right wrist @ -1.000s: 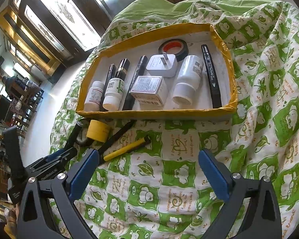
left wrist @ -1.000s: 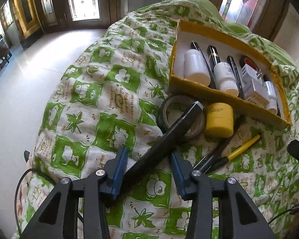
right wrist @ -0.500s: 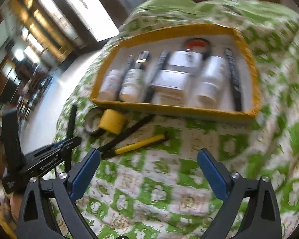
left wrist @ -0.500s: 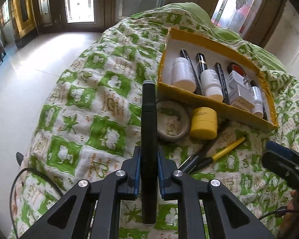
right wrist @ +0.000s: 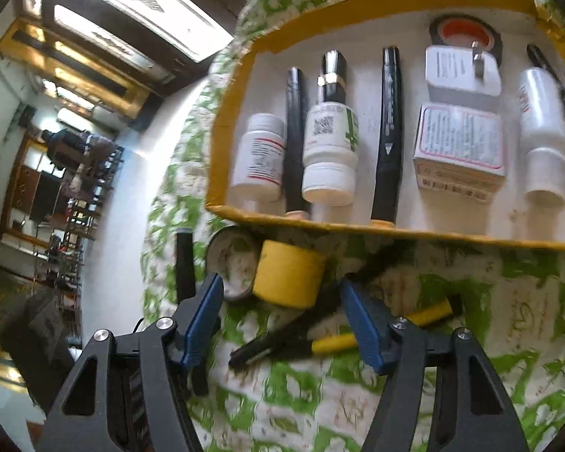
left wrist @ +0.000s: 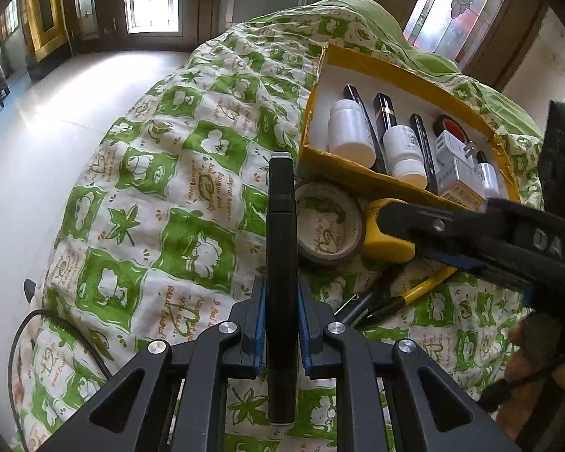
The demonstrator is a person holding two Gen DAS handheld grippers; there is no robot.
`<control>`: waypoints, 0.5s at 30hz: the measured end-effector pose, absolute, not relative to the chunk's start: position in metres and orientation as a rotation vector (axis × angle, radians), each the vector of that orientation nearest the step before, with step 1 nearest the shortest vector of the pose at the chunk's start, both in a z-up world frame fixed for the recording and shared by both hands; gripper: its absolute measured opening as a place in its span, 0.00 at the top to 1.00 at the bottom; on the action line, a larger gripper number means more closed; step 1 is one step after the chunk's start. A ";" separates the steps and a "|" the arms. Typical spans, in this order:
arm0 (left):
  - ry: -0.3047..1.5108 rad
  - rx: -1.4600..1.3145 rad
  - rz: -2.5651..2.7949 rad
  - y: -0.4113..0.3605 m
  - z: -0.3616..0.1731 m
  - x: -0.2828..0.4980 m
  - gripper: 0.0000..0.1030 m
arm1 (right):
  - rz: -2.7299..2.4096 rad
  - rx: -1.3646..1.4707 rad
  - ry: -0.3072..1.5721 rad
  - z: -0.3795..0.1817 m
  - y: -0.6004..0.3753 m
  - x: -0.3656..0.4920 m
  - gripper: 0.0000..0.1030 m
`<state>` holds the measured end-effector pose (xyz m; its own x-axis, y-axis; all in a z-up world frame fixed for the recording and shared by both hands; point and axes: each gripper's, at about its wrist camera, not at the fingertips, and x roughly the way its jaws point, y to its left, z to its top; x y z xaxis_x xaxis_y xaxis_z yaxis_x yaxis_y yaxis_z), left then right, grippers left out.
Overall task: Organize rigid objects
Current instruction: 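Close the left tool on the black marker while the right tool grasps the round jar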
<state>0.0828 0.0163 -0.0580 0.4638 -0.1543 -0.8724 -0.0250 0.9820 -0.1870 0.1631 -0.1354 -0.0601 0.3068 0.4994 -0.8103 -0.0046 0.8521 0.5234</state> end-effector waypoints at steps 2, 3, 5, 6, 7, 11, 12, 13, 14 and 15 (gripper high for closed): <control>1.089 -0.181 -0.087 0.015 -0.058 0.084 0.87 | 0.348 0.458 1.215 -0.060 -0.133 0.167 0.44; 1.091 -0.178 -0.089 0.014 -0.059 0.084 0.87 | 0.353 0.460 1.223 -0.062 -0.133 0.169 0.48; 1.093 -0.172 -0.093 0.013 -0.059 0.084 0.87 | 0.357 0.474 1.242 -0.070 -0.133 0.173 0.52; 1.093 -0.172 -0.094 0.013 -0.059 0.084 0.87 | 0.356 0.477 1.247 -0.074 -0.134 0.175 0.57; 1.093 -0.172 -0.095 0.013 -0.059 0.084 0.87 | 0.359 0.486 1.248 -0.077 -0.136 0.177 0.58; 1.096 -0.175 -0.097 0.013 -0.060 0.084 0.87 | 0.366 0.502 1.241 -0.073 -0.139 0.172 0.58; 1.095 -0.176 -0.098 0.013 -0.060 0.084 0.87 | 0.367 0.504 1.237 -0.071 -0.143 0.170 0.59; 1.095 -0.176 -0.098 0.013 -0.060 0.084 0.87 | 0.370 0.503 1.229 -0.066 -0.145 0.167 0.59; 1.092 -0.177 -0.101 0.013 -0.059 0.084 0.87 | 0.374 0.498 1.222 -0.062 -0.150 0.164 0.59; 1.090 -0.177 -0.104 0.014 -0.059 0.084 0.86 | 0.376 0.491 1.215 -0.057 -0.152 0.162 0.60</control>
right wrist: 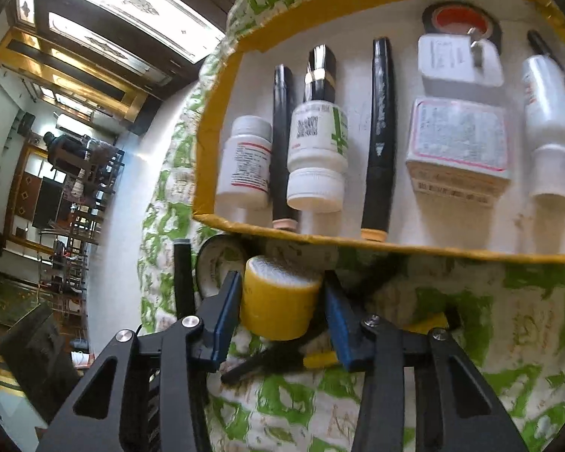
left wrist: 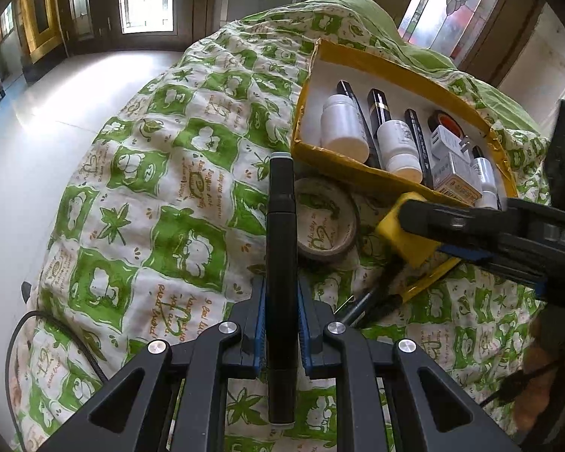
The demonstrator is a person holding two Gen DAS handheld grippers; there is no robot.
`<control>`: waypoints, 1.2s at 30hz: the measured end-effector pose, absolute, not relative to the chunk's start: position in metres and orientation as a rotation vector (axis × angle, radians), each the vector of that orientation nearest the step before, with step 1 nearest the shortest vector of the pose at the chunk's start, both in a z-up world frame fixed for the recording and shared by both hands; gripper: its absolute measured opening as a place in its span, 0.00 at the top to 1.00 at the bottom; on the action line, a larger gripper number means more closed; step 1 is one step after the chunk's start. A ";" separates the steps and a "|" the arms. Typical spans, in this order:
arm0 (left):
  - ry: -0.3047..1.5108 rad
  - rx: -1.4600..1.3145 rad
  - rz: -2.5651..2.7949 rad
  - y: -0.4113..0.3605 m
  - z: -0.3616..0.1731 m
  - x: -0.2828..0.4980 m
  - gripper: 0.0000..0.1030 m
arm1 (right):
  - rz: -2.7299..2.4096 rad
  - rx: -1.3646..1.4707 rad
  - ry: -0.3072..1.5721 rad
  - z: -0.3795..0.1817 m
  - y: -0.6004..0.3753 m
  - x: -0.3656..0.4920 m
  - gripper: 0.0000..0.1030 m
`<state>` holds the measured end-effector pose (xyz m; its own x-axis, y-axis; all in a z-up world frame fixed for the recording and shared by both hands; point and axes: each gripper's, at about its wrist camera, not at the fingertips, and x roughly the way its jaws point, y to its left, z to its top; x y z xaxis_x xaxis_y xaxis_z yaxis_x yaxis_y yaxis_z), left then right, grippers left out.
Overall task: Organize rigid objects
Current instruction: 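Close the left tool on the black marker while the right tool grasps the round jar, then carry the marker and jar over the tray with both tools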
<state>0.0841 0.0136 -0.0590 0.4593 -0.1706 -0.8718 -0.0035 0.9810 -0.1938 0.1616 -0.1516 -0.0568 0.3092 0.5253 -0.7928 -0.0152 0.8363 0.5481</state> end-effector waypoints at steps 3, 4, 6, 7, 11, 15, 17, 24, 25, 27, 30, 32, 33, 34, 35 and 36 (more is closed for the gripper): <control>1.083 -0.173 -0.113 0.012 -0.058 0.084 0.86 | 0.380 0.482 1.184 -0.039 -0.162 0.150 0.62; 1.081 -0.172 -0.114 0.012 -0.057 0.083 0.86 | 0.386 0.474 1.169 -0.032 -0.166 0.145 0.62; 1.080 -0.166 -0.118 0.011 -0.057 0.083 0.86 | 0.396 0.449 1.150 -0.021 -0.168 0.137 0.62; 1.081 -0.164 -0.119 0.010 -0.057 0.083 0.86 | 0.400 0.444 1.141 -0.017 -0.171 0.132 0.62; 1.078 -0.166 -0.120 0.010 -0.056 0.083 0.86 | 0.391 0.456 1.142 -0.019 -0.181 0.116 0.62; 1.075 -0.167 -0.123 0.010 -0.055 0.083 0.86 | 0.268 0.296 1.177 -0.025 -0.174 0.104 0.62; 1.073 -0.165 -0.125 0.010 -0.055 0.082 0.86 | 0.256 0.266 1.202 -0.032 -0.176 0.096 0.62; 1.063 -0.154 -0.130 0.007 -0.053 0.081 0.86 | 0.232 0.176 1.222 -0.048 -0.168 0.093 0.62; 1.062 -0.154 -0.130 0.007 -0.052 0.080 0.86 | 0.232 0.162 1.214 -0.046 -0.166 0.092 0.62; 1.061 -0.152 -0.130 0.007 -0.052 0.080 0.86 | 0.234 0.138 1.206 -0.046 -0.163 0.091 0.62; 1.059 -0.151 -0.129 0.005 -0.052 0.079 0.86 | 0.235 0.138 1.196 -0.044 -0.163 0.090 0.62; 1.058 -0.151 -0.128 0.005 -0.052 0.079 0.86 | 0.244 0.154 1.183 -0.039 -0.165 0.090 0.62; 1.059 -0.151 -0.128 0.005 -0.052 0.079 0.86 | 0.250 0.162 1.175 -0.037 -0.166 0.090 0.62; 1.059 -0.151 -0.128 0.005 -0.052 0.079 0.86 | 0.255 0.170 1.166 -0.034 -0.167 0.090 0.62; 1.059 -0.150 -0.128 0.005 -0.051 0.079 0.86 | 0.258 0.176 1.160 -0.032 -0.167 0.093 0.62; 1.058 -0.151 -0.128 0.005 -0.051 0.079 0.86 | 0.261 0.182 1.155 -0.029 -0.168 0.094 0.62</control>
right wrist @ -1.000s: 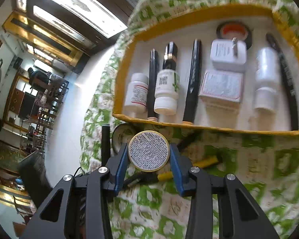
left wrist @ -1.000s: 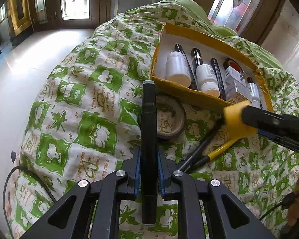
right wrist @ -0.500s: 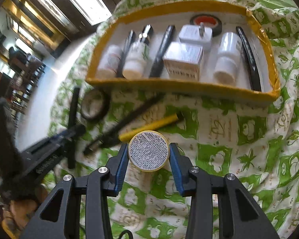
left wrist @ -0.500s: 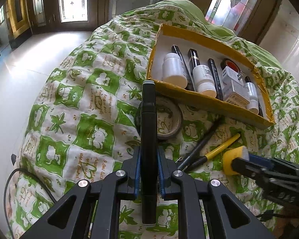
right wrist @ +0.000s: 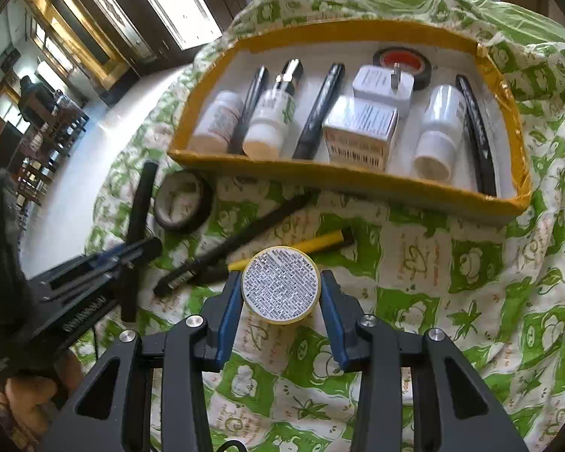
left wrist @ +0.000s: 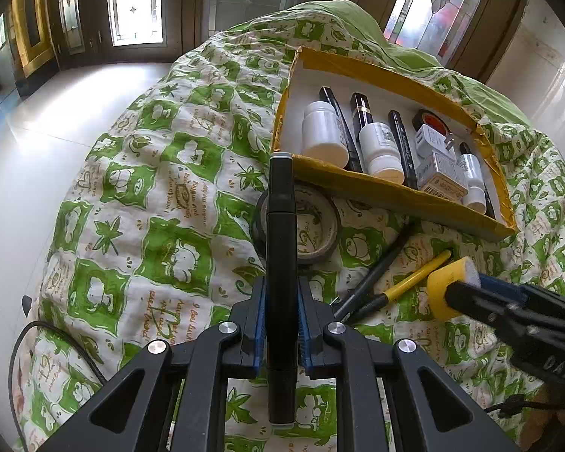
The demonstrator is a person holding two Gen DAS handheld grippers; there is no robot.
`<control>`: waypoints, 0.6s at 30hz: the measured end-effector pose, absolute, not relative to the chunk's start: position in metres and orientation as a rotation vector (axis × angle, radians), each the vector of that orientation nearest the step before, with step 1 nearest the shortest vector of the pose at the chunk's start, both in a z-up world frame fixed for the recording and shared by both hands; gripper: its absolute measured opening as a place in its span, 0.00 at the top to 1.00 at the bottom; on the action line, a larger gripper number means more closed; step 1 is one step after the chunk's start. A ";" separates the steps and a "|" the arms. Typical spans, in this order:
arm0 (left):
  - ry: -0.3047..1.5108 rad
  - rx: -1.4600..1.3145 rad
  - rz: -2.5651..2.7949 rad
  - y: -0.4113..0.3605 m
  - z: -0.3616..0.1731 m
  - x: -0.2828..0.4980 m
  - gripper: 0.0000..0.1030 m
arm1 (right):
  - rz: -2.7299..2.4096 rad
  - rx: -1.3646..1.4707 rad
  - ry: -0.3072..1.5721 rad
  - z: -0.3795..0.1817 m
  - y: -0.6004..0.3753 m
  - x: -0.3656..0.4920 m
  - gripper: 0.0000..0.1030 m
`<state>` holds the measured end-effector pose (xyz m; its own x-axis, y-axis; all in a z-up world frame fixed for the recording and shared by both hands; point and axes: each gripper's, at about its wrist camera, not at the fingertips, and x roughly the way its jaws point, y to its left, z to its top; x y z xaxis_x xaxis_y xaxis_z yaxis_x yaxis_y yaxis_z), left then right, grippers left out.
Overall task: Organize rigid objects
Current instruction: 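Carry the marker and jar over the tray with both tools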
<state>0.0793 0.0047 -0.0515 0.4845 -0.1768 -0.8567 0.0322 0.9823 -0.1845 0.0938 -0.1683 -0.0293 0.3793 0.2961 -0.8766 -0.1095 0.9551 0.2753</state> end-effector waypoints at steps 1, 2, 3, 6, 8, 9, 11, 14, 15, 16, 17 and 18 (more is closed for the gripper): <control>1.058 -0.151 -0.127 0.005 -0.052 0.079 0.86 | 0.263 0.191 1.149 -0.027 -0.171 0.094 0.62; 1.057 -0.151 -0.127 0.004 -0.051 0.079 0.86 | 0.263 0.200 1.143 -0.024 -0.172 0.094 0.62; 1.056 -0.151 -0.126 0.004 -0.051 0.078 0.86 | 0.263 0.209 1.136 -0.021 -0.175 0.095 0.62; 1.052 -0.150 -0.128 0.003 -0.050 0.078 0.86 | 0.254 0.229 1.109 -0.010 -0.184 0.096 0.62; 1.044 -0.154 -0.135 0.004 -0.048 0.077 0.86 | 0.242 0.235 1.085 -0.003 -0.191 0.096 0.62; 1.040 -0.157 -0.140 0.004 -0.047 0.077 0.86 | 0.236 0.242 1.074 0.000 -0.195 0.096 0.62; 1.035 -0.160 -0.156 0.003 -0.045 0.076 0.86 | 0.228 0.264 1.058 0.006 -0.202 0.096 0.62; 1.040 -0.155 -0.173 0.000 -0.045 0.076 0.86 | 0.213 0.287 1.038 0.011 -0.211 0.096 0.62; 1.043 -0.158 -0.180 -0.001 -0.044 0.076 0.86 | 0.211 0.294 1.035 0.012 -0.212 0.096 0.62; 1.044 -0.162 -0.184 -0.001 -0.044 0.077 0.86 | 0.211 0.298 1.033 0.013 -0.214 0.096 0.62; 1.045 -0.169 -0.190 -0.001 -0.043 0.077 0.86 | 0.212 0.303 1.030 0.014 -0.215 0.096 0.62; 1.046 -0.175 -0.194 -0.002 -0.042 0.078 0.86 | 0.212 0.306 1.028 0.014 -0.216 0.097 0.62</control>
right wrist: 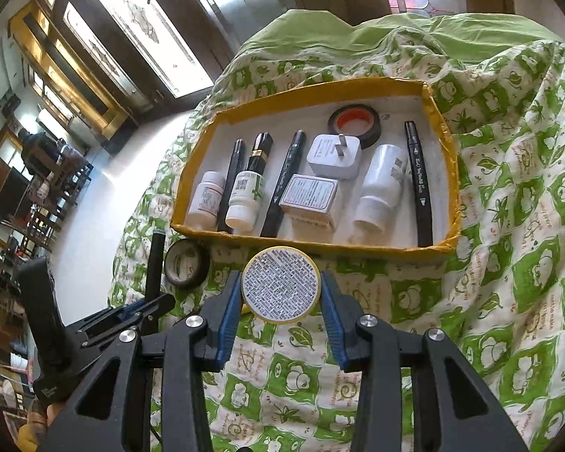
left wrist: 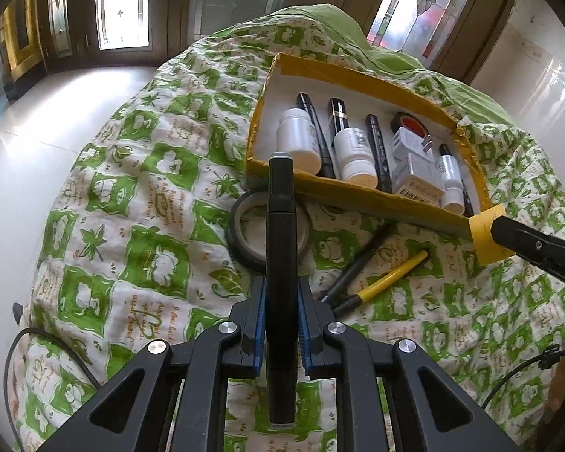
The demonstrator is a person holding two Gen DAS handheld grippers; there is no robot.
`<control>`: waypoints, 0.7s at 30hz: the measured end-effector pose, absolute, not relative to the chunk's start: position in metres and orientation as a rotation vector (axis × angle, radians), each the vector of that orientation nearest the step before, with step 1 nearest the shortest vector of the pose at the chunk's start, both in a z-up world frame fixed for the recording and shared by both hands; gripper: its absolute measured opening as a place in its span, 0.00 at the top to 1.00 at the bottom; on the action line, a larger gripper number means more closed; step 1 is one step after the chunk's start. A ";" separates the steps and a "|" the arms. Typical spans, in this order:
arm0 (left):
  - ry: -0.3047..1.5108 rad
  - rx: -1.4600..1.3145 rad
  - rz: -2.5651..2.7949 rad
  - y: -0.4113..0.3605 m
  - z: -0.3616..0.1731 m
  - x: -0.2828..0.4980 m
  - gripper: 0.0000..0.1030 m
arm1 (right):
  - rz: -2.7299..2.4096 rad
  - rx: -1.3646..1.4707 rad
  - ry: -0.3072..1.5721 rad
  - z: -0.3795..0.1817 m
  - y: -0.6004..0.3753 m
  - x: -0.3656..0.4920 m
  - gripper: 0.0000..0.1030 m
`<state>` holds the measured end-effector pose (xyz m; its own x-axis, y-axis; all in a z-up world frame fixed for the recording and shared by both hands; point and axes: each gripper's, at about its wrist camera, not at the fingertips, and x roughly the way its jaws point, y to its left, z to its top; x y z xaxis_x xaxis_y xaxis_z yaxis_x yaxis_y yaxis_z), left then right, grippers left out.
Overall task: Organize rigid objects
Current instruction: 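Carry the marker and jar over the tray with both tools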
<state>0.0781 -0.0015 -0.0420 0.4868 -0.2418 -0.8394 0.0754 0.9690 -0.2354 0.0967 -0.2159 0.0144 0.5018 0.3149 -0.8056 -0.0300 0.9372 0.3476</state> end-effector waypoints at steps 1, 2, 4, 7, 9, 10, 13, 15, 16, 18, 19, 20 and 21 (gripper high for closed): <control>1.046 -0.183 -0.200 -0.001 -0.041 0.079 0.87 | 0.214 0.309 1.026 0.015 -0.217 0.096 0.62; 1.045 -0.189 -0.205 -0.001 -0.038 0.081 0.87 | 0.216 0.311 1.023 0.016 -0.217 0.096 0.62; 1.039 -0.196 -0.215 -0.002 -0.034 0.085 0.87 | 0.217 0.313 1.015 0.019 -0.219 0.096 0.62; 1.023 -0.186 -0.225 -0.004 -0.025 0.095 0.86 | 0.206 0.312 1.001 0.023 -0.221 0.099 0.62; 1.013 -0.182 -0.230 -0.006 -0.018 0.104 0.86 | 0.201 0.318 0.996 0.024 -0.224 0.101 0.62; 1.009 -0.182 -0.233 -0.007 -0.015 0.110 0.86 | 0.199 0.321 0.995 0.024 -0.224 0.102 0.62; 0.997 -0.172 -0.239 -0.009 -0.005 0.130 0.86 | 0.196 0.332 0.998 0.024 -0.227 0.103 0.62; 0.994 -0.166 -0.239 -0.010 -0.001 0.140 0.86 | 0.197 0.333 0.998 0.024 -0.227 0.103 0.62; 0.992 -0.163 -0.240 -0.011 0.001 0.147 0.86 | 0.197 0.334 0.998 0.024 -0.227 0.103 0.62; 0.990 -0.154 -0.238 -0.012 0.003 0.155 0.86 | 0.197 0.337 0.996 0.024 -0.229 0.105 0.62; 0.989 -0.146 -0.237 -0.013 0.004 0.161 0.86 | 0.196 0.338 0.995 0.025 -0.230 0.106 0.62; 0.989 -0.140 -0.235 -0.013 0.004 0.164 0.86 | 0.195 0.340 0.990 0.027 -0.232 0.108 0.62; 0.988 -0.135 -0.233 -0.014 0.005 0.167 0.86 | 0.191 0.344 0.984 0.030 -0.236 0.110 0.62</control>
<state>0.1670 -0.0139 0.0046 0.5282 -0.2555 -0.8098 0.1330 0.9668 -0.2182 0.1101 -0.2358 0.0296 0.5430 0.3108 -0.7801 -0.0032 0.9298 0.3682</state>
